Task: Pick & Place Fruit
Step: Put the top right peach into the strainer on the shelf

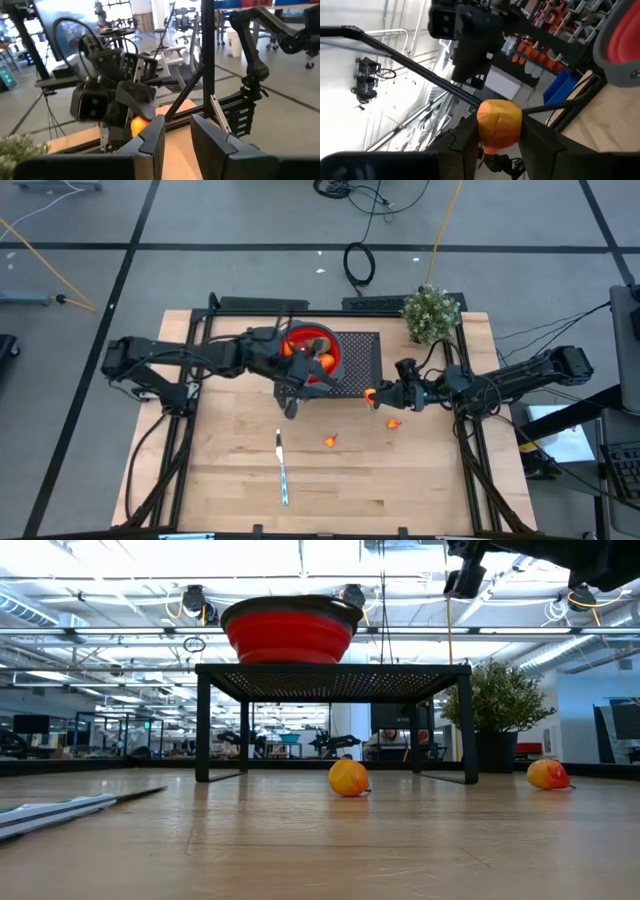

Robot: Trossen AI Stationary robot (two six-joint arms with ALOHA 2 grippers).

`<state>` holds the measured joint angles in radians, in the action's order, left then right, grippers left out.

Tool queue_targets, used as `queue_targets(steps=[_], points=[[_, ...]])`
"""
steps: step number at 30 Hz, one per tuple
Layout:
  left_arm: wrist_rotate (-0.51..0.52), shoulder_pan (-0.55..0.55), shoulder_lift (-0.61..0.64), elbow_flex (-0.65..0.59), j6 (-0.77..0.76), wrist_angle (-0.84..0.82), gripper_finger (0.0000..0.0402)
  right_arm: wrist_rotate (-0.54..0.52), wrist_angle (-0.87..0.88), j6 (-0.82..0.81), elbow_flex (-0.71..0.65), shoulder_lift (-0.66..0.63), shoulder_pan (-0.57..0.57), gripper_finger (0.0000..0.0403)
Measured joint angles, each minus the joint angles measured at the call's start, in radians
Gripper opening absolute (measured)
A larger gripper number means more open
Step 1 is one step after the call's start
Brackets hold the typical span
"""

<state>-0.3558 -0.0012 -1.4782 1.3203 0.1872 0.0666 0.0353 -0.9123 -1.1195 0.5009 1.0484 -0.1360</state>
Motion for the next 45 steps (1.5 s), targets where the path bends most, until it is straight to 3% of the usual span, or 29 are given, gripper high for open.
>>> queue_targets(steps=[5,11,18,33,45], points=[[-0.023,-0.009,-0.065,0.070,0.040,-0.035,0.0095,0.050,0.004,0.000,0.000,0.018,0.000,0.0114],[-0.143,0.002,-0.137,0.130,0.029,-0.044,0.0095,0.078,0.006,0.000,0.000,0.043,0.000,0.0114],[-0.143,0.020,-0.175,0.133,-0.009,-0.043,0.0097,0.101,0.017,0.004,0.000,0.052,0.000,0.0114],[-0.124,0.020,-0.238,0.134,-0.009,-0.028,0.0222,0.101,0.021,0.022,0.000,0.052,0.000,0.0114],[-0.115,0.024,-0.254,0.133,0.001,0.011,0.0235,0.127,0.012,0.013,0.000,0.052,0.000,0.0114]])
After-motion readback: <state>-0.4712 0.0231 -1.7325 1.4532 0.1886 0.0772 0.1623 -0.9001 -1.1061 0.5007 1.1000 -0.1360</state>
